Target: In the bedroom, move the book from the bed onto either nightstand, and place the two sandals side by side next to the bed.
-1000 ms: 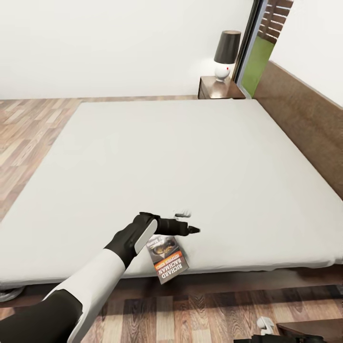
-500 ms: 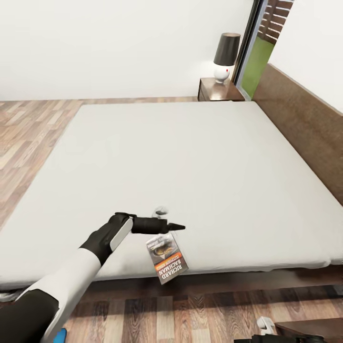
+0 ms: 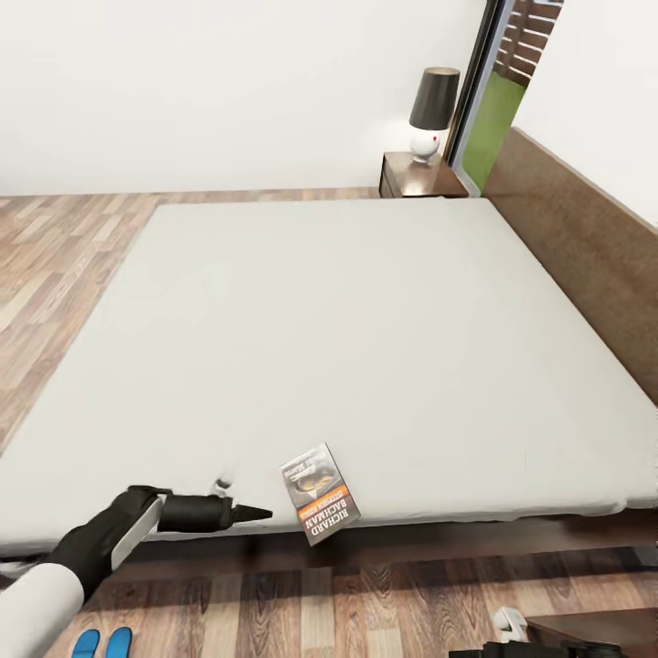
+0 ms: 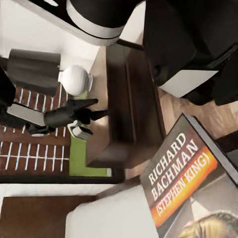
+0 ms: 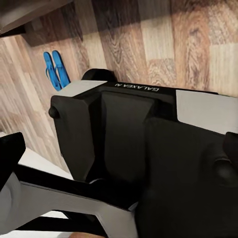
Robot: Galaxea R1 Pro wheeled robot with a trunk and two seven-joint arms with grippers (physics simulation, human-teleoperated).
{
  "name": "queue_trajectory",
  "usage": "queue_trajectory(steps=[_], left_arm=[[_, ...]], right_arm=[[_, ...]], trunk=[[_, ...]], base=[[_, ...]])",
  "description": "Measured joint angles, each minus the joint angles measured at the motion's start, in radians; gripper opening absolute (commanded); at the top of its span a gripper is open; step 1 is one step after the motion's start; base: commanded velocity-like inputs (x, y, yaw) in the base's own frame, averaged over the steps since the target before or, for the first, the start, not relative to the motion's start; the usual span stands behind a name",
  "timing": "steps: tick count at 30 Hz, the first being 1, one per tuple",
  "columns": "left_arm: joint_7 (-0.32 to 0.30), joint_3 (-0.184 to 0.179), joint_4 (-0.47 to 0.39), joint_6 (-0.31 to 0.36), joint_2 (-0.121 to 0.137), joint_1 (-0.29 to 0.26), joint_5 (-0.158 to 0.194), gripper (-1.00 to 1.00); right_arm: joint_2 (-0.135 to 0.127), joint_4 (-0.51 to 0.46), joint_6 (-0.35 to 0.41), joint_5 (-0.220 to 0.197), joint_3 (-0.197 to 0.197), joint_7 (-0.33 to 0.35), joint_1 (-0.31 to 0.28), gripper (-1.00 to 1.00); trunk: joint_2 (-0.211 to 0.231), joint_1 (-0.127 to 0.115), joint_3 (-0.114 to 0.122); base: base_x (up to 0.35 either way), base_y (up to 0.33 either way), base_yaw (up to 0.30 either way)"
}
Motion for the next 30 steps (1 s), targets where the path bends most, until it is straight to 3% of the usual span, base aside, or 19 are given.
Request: queue_trajectory(steps=[3,5,10,12,16,20,25,30], left_arm=[[-0.007,0.0,0.02,-0.09,0.026,0.077,0.001,1.0],[-0.009,0.001,0.086,-0.161,0.032,0.108,0.001,1.0],[-0.018,0.002,0.27,-0.307,0.036,0.126,0.003,1.0],[-0.067,-0.002,0.431,-0.481,0.032,0.13,0.004,1.0],[-0.115,-0.002,0.583,-0.66,0.02,0.131,0.006,1.0],[-0.12,0.0,0.65,-0.706,0.01,0.131,0.008,1.0],[-0.106,0.003,0.673,-0.727,-0.006,0.131,0.01,1.0],[0.018,0.003,0.676,-0.733,-0.025,0.131,0.012,1.0]], right_arm=[[0.0,0.0,-0.01,0.0,0.0,0.0,0.0,1.0],[0.0,0.0,-0.03,0.0,0.0,0.001,0.0,1.0],[0.0,0.0,-0.051,0.0,0.001,0.002,0.0,1.0],[0.0,0.0,-0.056,0.0,0.001,0.003,0.0,1.0],[0.001,0.002,-0.058,0.0,0.002,0.0,0.0,1.0],[0.003,0.003,-0.059,0.001,0.002,0.0,0.0,1.0],[0.008,0.003,-0.06,0.002,0.002,0.0,0.0,1.0],[0.009,0.003,-0.06,0.002,0.002,-0.002,0.0,1.0]], trunk=[[0.021,-0.012,0.009],[0.035,-0.019,0.016],[0.07,-0.038,0.031],[0.084,-0.046,0.038],[0.112,-0.061,0.05],[0.14,-0.077,0.063],[0.175,-0.096,0.078],[0.21,-0.115,0.094]], base=[[0.0,0.0,0.0],[0.0,0.0,0.0],[0.0,0.0,0.0],[0.0,0.0,0.0],[0.0,0.0,0.0],[0.0,0.0,0.0],[0.0,0.0,0.0],[0.0,0.0,0.0]])
